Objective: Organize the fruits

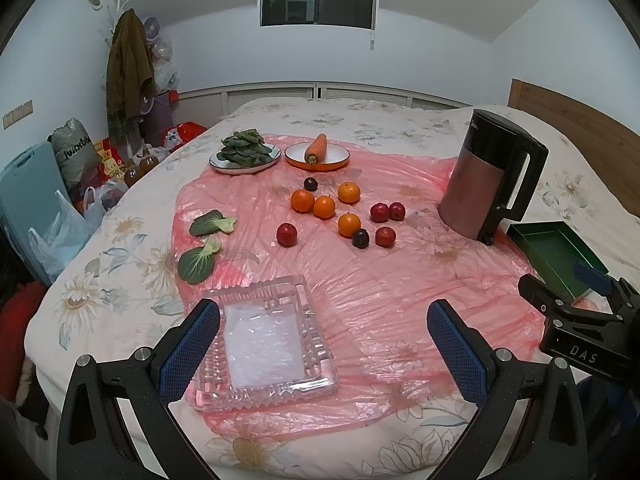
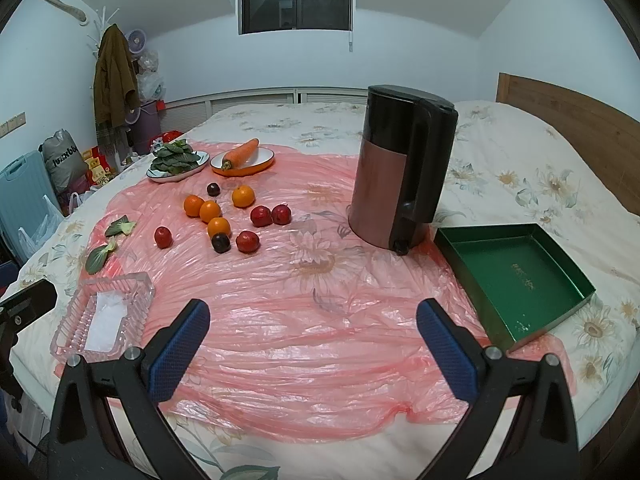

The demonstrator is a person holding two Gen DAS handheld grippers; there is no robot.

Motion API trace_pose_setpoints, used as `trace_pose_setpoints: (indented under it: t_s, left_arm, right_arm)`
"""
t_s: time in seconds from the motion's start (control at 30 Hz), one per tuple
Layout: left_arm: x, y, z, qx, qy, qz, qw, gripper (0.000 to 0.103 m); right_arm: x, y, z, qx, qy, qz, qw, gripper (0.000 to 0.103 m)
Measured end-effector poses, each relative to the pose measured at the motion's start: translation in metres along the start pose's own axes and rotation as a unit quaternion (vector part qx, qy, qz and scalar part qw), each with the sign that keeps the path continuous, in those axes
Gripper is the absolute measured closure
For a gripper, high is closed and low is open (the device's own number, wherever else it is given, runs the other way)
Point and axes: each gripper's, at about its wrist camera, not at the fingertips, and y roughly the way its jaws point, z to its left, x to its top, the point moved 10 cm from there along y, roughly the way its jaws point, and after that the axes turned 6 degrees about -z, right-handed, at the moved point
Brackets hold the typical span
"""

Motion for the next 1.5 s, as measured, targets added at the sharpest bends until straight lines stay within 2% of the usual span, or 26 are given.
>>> trace_pose_setpoints:
  t_s: [0.3,0.7,0.93,1.07,1.2,1.5]
  left_arm:
    - [-0.001,0.004,0.005,-0.003,-0.018,-0.003,0.9998,0.001]
    - [-0.005,0.017,0.005,0.008,0.010,0.008,0.9999,0.001]
    - [-0.006,0.033,0.015,0.017,0.037,0.027,0.9988,0.001]
    - [0.001,0.043,0.023,0.018,0.048,0.025,0.9984,0.001]
    - [0.008,0.064,0.031,0.011,0.040,0.039,0.9984,0.001]
    - [0.032,0.144,0.043,-0.004,0.022,0.071,0.9972,0.001]
  right_arm:
    - [0.002,0.000,-0.001,0.001,0.002,0.000,1.000,0.000]
    - [-0.008,0.012,0.006,0.010,-0.003,-0.001,1.000,0.000]
    - [-0.003,0.026,0.022,0.042,-0.020,0.001,0.999,0.000]
    - [0.004,0.043,0.034,0.062,-0.043,0.003,0.997,0.000]
    - [0.011,0.067,0.043,0.083,-0.058,0.009,0.995,0.000]
    - [0.020,0.150,0.059,0.152,-0.087,0.044,0.983,0.000]
